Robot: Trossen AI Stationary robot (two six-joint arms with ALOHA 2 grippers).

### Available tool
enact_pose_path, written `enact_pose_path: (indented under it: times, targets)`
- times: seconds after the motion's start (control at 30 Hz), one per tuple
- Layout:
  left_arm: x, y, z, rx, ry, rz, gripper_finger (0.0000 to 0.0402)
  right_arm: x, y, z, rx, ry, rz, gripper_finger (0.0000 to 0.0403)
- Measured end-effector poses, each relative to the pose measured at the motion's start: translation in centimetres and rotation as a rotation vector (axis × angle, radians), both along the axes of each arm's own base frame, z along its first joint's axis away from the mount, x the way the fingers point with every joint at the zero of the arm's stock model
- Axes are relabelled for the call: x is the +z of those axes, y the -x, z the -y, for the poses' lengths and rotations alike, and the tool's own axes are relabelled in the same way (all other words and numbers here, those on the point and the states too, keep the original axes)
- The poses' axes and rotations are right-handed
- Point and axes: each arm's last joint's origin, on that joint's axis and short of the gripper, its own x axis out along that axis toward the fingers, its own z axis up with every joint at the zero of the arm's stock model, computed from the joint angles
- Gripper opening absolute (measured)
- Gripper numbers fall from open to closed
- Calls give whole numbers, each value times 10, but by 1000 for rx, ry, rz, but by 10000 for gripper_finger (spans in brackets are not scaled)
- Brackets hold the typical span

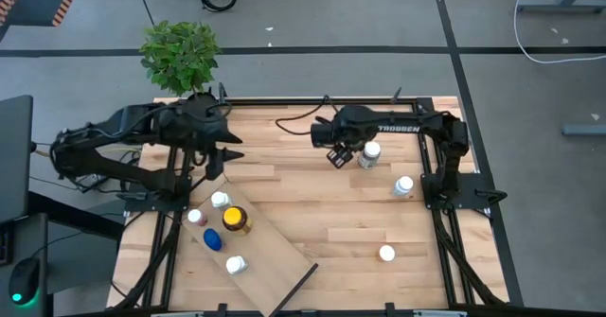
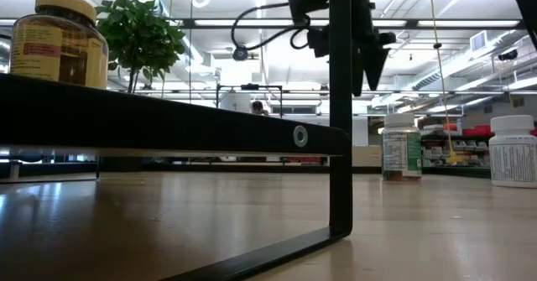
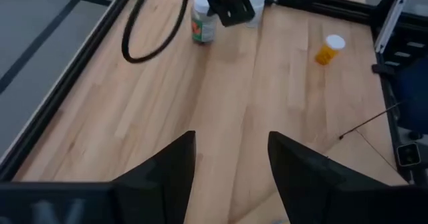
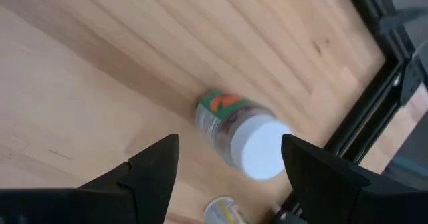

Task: Pick and place medicine bottles onto shelf by color
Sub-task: Put the green pill bottle on the shelf

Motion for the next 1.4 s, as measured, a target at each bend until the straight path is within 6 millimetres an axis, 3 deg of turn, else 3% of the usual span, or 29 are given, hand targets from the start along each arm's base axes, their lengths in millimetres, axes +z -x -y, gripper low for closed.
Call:
enact_pose_path:
  times: [0.3, 0.43, 0.7, 0.8, 1.0, 1.4]
  targets:
    - [2, 7, 1, 5, 52, 15, 199, -7, 4, 8, -171, 68, 11, 286]
    - [-1, 9, 2, 4, 58, -14, 196, 2, 11, 14, -270, 88, 65, 289]
    - [-5, 12, 2, 4, 67, -69, 198, 26, 53, 21, -279, 108, 222, 288]
    - [-4, 12, 2, 7, 66, -64, 198, 17, 69, 14, -215, 39, 321, 287]
    - [-3, 10, 2, 7, 65, -39, 191, 0, 96, 9, -209, 8, 320, 287]
    - [-3, 10, 1, 78, 107, -31, 198, -31, 97, 21, -226, -19, 280, 287]
